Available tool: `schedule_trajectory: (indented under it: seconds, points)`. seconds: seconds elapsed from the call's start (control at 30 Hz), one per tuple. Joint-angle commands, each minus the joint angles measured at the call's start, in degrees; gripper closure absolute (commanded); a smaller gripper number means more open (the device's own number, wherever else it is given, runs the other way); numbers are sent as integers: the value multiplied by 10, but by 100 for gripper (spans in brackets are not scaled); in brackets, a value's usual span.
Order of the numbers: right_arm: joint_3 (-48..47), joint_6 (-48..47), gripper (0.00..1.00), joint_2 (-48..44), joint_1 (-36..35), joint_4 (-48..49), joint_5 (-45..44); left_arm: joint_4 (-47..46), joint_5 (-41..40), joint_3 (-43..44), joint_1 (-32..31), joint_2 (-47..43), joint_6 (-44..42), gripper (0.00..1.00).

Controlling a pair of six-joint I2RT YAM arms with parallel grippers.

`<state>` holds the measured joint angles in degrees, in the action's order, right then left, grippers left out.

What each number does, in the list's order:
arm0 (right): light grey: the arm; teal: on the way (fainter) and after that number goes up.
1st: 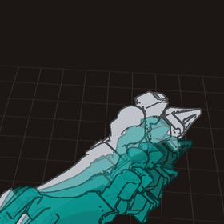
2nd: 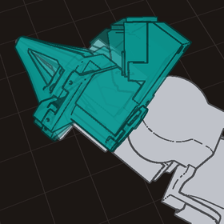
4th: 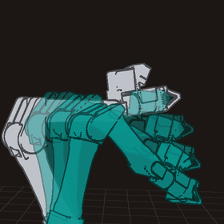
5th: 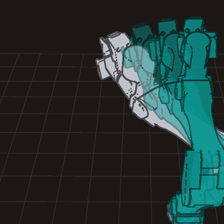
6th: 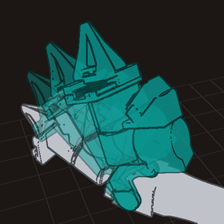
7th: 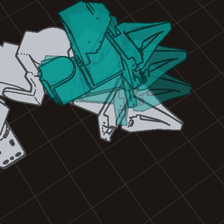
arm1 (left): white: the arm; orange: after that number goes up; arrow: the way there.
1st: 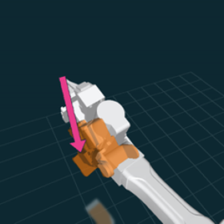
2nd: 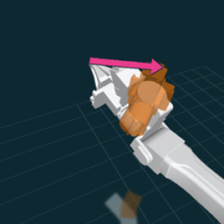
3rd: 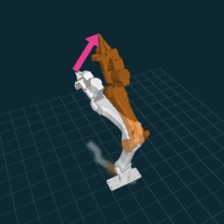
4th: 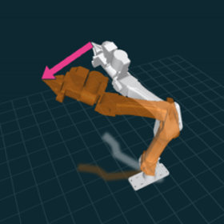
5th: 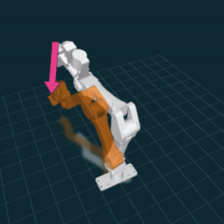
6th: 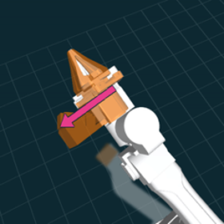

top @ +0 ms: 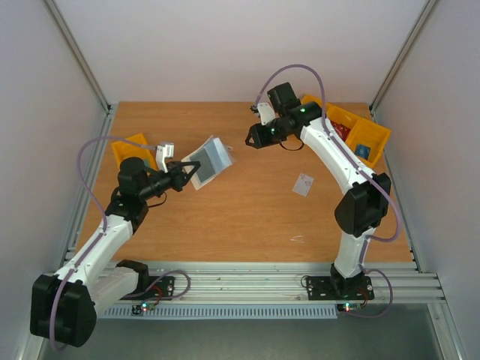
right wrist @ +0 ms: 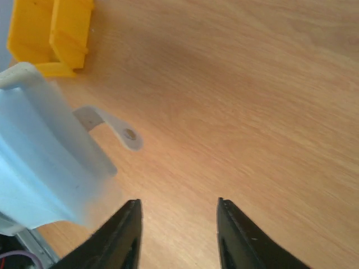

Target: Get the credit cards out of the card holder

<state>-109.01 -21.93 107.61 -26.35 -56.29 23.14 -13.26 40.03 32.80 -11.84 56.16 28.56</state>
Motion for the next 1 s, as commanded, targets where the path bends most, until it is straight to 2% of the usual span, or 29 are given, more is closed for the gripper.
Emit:
schedule_trajectory:
  seconds: [0.0,0.1,0.17,0.23,0.37,0.43,0.6,0.8,0.87,0.97]
  points:
    - [15,-37,60,-41,-20,-3,-1,-11,-9,2,3,-14,-21,100]
    - [70,-78,43,-88,-33,67,126,-39,36,2,3,-13,-15,100]
    - [109,-71,36,-115,-36,124,204,-45,53,6,3,-15,-17,100]
    - [130,-58,34,-130,-42,165,231,-40,51,11,2,-17,-30,100]
    - [135,-82,36,-142,-104,172,140,-44,35,12,2,-17,-21,100]
    - [143,-69,37,-143,-128,188,87,-51,36,11,3,-17,7,100]
    - [143,-26,34,-114,-170,181,-57,-50,43,14,2,-21,7,100]
    - [152,-21,23,-102,-206,195,-83,-53,40,15,1,-22,9,100]
    - [143,-11,16,-88,-215,196,-74,-55,39,15,-2,-20,10,100]
    - [126,-5,15,-66,-229,196,-97,-58,40,15,-6,-21,9,100]
